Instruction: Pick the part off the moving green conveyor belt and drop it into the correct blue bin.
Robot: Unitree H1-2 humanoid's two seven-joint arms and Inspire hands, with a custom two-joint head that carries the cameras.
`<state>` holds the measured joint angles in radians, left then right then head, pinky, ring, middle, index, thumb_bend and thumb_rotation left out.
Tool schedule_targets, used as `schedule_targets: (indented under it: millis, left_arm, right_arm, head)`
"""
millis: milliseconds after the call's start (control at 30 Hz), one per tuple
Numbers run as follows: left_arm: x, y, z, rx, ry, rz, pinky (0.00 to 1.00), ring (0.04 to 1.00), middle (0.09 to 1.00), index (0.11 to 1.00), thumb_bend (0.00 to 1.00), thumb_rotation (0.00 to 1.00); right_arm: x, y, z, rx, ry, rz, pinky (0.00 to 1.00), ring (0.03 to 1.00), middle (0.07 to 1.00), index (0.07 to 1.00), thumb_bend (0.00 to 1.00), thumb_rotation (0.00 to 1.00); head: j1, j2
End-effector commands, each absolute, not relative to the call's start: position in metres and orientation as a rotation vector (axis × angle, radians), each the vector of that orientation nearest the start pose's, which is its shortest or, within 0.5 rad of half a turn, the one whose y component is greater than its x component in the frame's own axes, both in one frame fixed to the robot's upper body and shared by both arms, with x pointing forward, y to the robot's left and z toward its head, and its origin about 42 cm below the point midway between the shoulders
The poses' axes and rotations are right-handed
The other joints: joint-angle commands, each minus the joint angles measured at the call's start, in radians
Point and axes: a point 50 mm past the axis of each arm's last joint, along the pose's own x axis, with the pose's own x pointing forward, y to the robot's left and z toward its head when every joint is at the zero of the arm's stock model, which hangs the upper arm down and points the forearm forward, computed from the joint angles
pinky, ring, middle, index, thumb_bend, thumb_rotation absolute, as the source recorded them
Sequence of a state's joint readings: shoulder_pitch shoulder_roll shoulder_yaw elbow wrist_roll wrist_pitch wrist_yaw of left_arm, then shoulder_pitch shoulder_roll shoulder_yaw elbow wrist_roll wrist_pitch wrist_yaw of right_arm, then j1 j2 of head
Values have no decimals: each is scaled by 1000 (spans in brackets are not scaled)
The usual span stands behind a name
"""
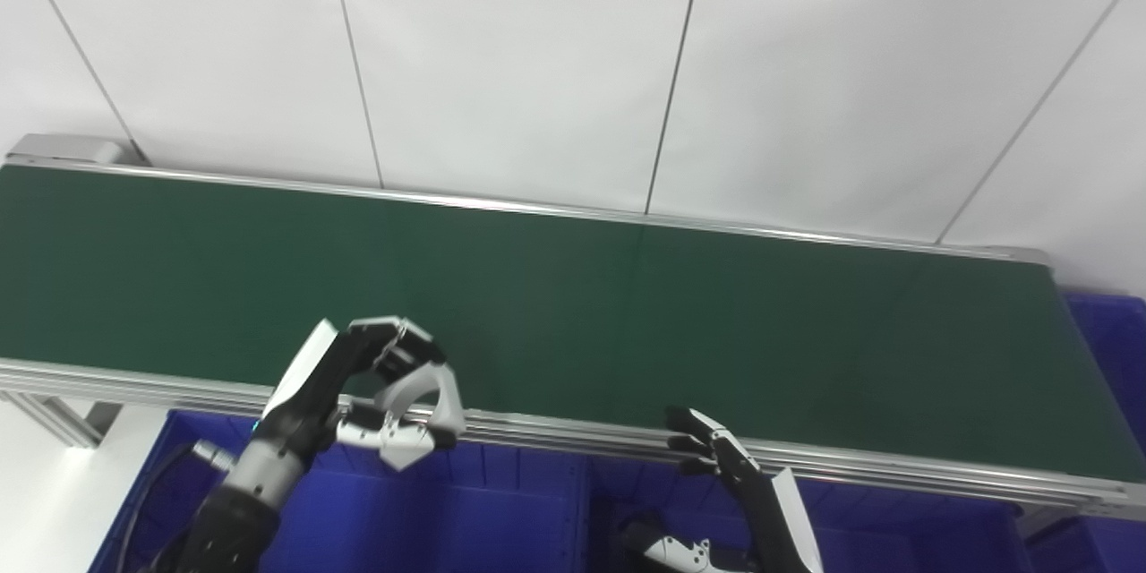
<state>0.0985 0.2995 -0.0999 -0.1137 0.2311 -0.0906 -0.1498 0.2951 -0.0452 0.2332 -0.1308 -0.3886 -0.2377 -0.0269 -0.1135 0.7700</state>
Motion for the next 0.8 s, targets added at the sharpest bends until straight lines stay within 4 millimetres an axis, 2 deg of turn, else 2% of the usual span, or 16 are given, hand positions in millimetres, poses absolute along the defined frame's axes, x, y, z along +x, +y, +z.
schedule_targets:
  millis: [0, 367, 600, 767]
  left_arm:
    - [246, 269, 113, 516, -138, -313, 400, 414, 492, 524, 498, 0]
    - [228, 261, 91, 544, -91, -421, 413, 415, 499, 525, 498, 0]
    - [221, 249, 83, 670, -49, -465, 491, 449, 505, 499, 500, 0]
    - [219, 241, 82, 764, -30, -515, 477, 426, 486, 528, 498, 0]
  right_arm:
    - [181, -168, 90, -360, -132, 204, 650, 766, 819, 847, 715, 370]
    - [179, -172, 101, -371, -104, 208, 666, 778, 826, 866, 723, 368]
    - [180, -174, 105, -372, -109, 215, 662, 772, 824, 853, 713, 344]
    - [180, -175, 109, -376, -101, 209, 670, 776, 822, 843, 720, 342]
  head:
    - [-6, 10]
    - [-22, 67]
    - [-10, 86]
    - [-12, 98]
